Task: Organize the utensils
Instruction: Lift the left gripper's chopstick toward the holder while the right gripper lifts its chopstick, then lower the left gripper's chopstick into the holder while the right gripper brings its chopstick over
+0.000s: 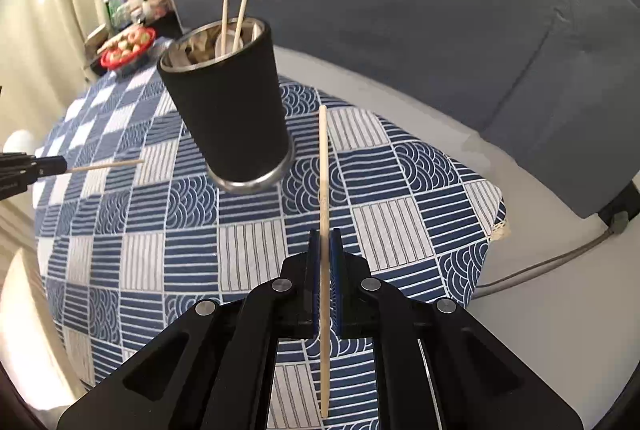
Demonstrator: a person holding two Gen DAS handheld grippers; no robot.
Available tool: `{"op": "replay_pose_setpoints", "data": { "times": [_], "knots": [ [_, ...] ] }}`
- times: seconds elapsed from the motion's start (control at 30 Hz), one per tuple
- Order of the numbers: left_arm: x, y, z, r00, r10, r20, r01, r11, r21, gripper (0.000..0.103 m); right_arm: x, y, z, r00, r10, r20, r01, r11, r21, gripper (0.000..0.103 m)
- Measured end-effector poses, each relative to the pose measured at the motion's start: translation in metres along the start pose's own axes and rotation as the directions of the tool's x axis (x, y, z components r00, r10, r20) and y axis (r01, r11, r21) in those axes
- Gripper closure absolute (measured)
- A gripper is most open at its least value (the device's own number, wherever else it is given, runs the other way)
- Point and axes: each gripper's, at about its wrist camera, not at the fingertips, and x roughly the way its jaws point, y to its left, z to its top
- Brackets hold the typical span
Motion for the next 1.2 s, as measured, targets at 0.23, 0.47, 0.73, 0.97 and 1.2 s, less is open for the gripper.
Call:
{"op": "replay_pose_setpoints", "data": {
  "times": [0.23,0.47,0.73,0.97,1.2],
  "knots": [
    [-0.020,-0.007,0.018,0.999,0.001,0.042,-0.002,1.000,0.026,0.099,-0.015,-0.009,0.008,0.998,0.023,0.058,-0.026,0.999,0.046,0.098],
    [-0.036,-0.016,0.039,0.998,0.000,0.061,-0.003,0.998,0.056,0.099,-0.038,-0.019,0.026,0.988,0.063,0.142,-0.076,0.993,0.092,0.098],
    [-0.060,-0.034,0.067,0.995,0.001,0.096,-0.012,0.993,0.117,0.099,-0.058,-0.023,0.055,0.975,0.063,0.214,-0.083,0.993,0.086,0.098],
    [-0.089,-0.044,0.099,0.994,0.020,0.107,-0.037,0.985,0.168,0.099,-0.066,-0.023,0.084,0.957,0.083,0.279,-0.113,0.989,0.094,0.098],
    [-0.106,-0.059,0.126,0.995,0.013,0.099,-0.035,0.975,0.221,0.099,-0.061,-0.012,0.103,0.940,0.127,0.318,-0.161,0.984,0.082,0.098]
  ]
}}
